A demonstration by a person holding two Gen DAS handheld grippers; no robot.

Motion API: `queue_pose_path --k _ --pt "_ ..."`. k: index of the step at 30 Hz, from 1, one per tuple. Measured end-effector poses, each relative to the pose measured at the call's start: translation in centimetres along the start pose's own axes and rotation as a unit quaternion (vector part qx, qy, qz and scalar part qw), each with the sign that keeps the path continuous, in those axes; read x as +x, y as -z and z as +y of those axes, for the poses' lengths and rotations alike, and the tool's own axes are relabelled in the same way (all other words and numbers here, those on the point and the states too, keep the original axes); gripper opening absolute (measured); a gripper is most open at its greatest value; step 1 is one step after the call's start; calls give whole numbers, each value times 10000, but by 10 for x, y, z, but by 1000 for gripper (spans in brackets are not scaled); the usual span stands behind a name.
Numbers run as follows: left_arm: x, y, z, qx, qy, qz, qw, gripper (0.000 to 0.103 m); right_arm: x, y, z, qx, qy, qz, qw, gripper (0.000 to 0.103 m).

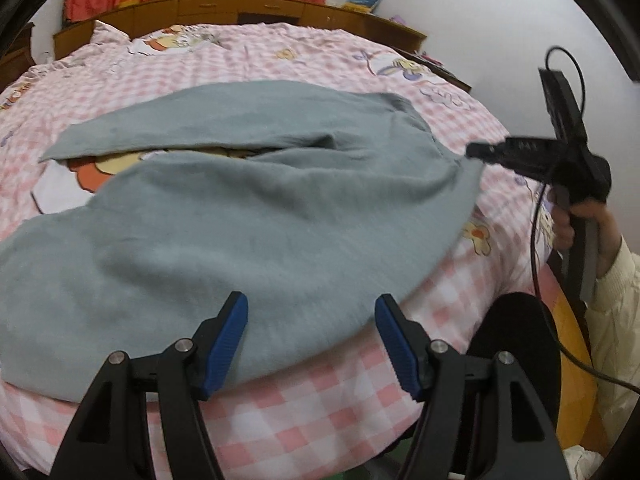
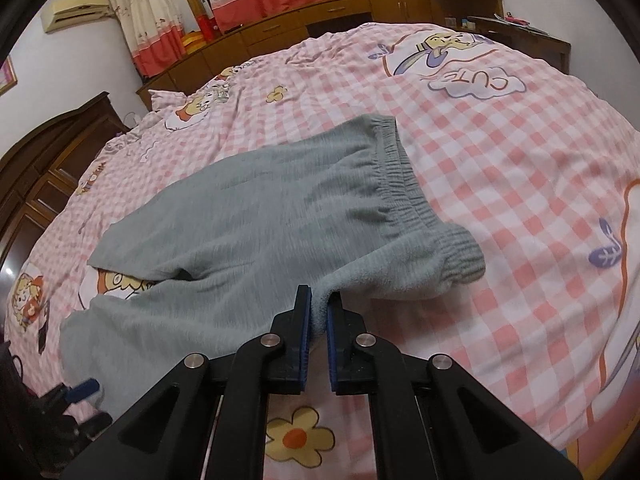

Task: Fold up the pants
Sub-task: 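Grasp the waistband with the right gripper, adjust it, then release, then grasp the waistband with the right gripper while the left gripper grasps the pants leg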

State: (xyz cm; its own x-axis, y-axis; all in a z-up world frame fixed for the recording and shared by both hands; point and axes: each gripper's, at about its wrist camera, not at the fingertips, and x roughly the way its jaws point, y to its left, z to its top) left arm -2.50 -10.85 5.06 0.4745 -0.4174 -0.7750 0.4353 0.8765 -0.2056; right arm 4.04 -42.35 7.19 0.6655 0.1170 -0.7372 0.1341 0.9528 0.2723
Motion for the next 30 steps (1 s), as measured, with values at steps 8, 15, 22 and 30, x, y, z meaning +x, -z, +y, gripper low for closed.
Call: queue_pose_path --k 8,15,22,30 --pt "19 5 -16 600 -493 19 9970 69 7 -8 -3 40 -72 34 10000 8" --pt "32 -8 -4 539 -701 -110 9960 16 2 2 0 -698 23 360 9969 12" --pt "8 -22 5 148 -362 -386 9985 11 -16 33 0 -1962 527 521 9778 42" --pt "6 -25 9 -208 -186 -341 9990 11 -19 63 3 -3286 1150 305 9369 50"
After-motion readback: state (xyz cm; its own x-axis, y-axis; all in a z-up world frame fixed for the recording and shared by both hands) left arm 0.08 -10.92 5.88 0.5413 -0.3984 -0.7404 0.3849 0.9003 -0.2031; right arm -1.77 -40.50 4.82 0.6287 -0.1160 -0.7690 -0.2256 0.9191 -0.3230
